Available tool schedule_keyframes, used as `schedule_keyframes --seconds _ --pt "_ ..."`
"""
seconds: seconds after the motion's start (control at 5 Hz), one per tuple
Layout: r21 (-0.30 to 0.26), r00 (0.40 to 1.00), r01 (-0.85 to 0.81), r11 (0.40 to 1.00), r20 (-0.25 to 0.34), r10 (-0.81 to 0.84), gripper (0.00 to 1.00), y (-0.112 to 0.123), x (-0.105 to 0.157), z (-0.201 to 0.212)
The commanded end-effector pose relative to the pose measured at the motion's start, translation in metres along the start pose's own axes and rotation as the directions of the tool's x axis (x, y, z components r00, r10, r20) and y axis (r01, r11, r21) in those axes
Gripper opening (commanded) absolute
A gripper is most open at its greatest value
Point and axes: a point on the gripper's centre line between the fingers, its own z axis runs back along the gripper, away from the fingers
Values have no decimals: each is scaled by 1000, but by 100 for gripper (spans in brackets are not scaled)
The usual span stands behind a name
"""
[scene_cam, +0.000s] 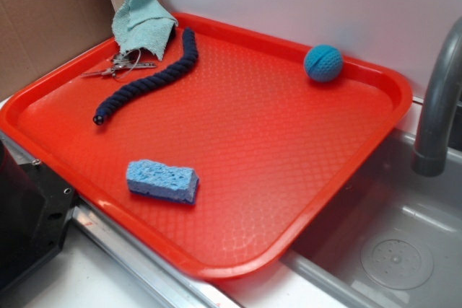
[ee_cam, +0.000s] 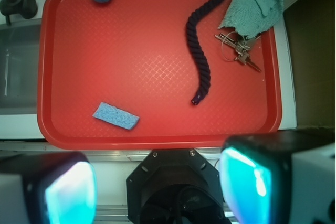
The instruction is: Grab the blue ball.
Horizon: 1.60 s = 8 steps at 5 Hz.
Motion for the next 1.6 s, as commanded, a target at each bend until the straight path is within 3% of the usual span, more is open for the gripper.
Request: schedule_keyframes --seconds 0.0,0.2,0.4,1.0,1.2,1.4 --pt "0 1000 0 1000 0 0 100 0 0 0" --pt "-57 997 -41 998 67 45 100 -23 45 -38" --pt "-62 985 -83 995 148 92 100 -39 95 -71" --pt "-62 985 -83 995 148 92 100 -39 95 -71" --pt "-31 973 -54 998 225 59 100 -34 107 -101" --pt "-67 964 55 996 262 -36 100 -48 123 -121"
